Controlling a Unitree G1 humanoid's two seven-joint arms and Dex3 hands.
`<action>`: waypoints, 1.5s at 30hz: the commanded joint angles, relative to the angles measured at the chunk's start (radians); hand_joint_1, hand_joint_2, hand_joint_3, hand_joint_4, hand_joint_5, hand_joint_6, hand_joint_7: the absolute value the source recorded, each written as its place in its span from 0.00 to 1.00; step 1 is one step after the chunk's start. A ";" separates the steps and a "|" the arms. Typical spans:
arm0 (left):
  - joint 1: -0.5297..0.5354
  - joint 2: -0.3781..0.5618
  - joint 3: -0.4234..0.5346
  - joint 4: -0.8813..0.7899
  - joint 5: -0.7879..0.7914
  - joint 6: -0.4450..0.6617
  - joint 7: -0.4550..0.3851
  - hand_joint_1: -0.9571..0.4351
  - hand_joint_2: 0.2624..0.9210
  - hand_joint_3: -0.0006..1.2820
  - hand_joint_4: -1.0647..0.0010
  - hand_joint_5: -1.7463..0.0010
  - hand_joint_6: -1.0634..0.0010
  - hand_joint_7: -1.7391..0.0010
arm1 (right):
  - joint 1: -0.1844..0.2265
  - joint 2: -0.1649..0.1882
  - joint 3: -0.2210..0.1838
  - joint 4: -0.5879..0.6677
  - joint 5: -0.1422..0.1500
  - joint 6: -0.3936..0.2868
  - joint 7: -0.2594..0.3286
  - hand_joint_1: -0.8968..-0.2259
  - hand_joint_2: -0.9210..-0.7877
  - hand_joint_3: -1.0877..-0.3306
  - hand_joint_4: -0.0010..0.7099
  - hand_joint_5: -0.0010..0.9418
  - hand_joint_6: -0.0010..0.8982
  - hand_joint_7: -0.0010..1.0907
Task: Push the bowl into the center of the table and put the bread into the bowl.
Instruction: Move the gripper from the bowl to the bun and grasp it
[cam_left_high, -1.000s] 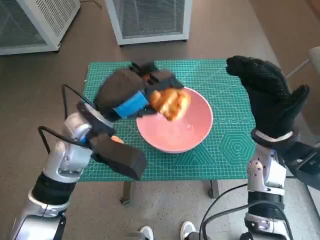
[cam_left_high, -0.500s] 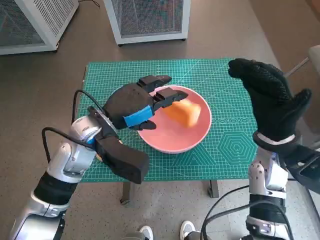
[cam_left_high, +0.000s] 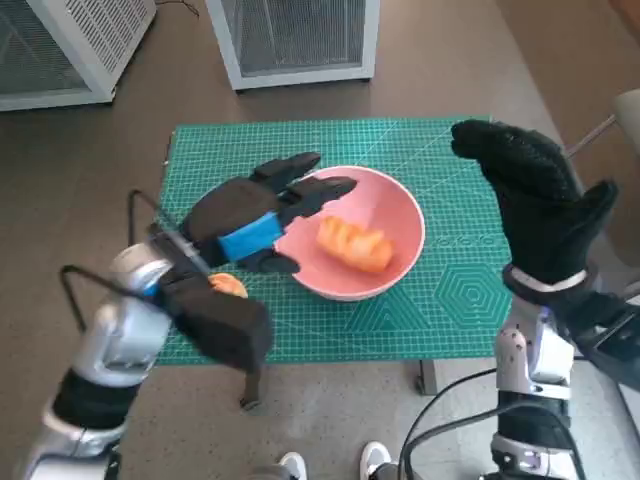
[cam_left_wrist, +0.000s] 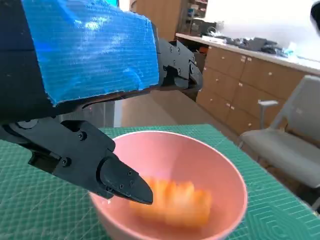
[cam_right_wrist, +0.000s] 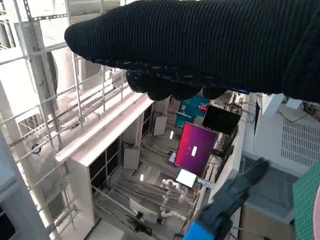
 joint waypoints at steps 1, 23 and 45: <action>0.052 0.065 0.089 -0.120 -0.044 0.062 -0.054 0.50 0.82 0.00 0.89 1.00 0.79 0.92 | 0.033 0.003 0.008 -0.018 -0.008 0.021 -0.010 0.71 0.00 0.87 0.57 0.00 0.13 0.46; 0.375 0.246 0.330 -0.340 -0.121 0.296 -0.213 0.57 0.75 0.00 0.85 1.00 0.73 0.97 | 0.056 0.006 0.011 -0.037 0.010 0.040 -0.003 0.69 0.00 0.88 0.57 0.00 0.12 0.47; 0.394 0.195 0.151 -0.159 -0.027 0.205 -0.089 0.55 0.77 0.00 0.82 1.00 0.72 0.99 | 0.055 0.000 0.003 -0.013 0.016 0.039 0.027 0.71 0.00 0.87 0.57 0.00 0.12 0.49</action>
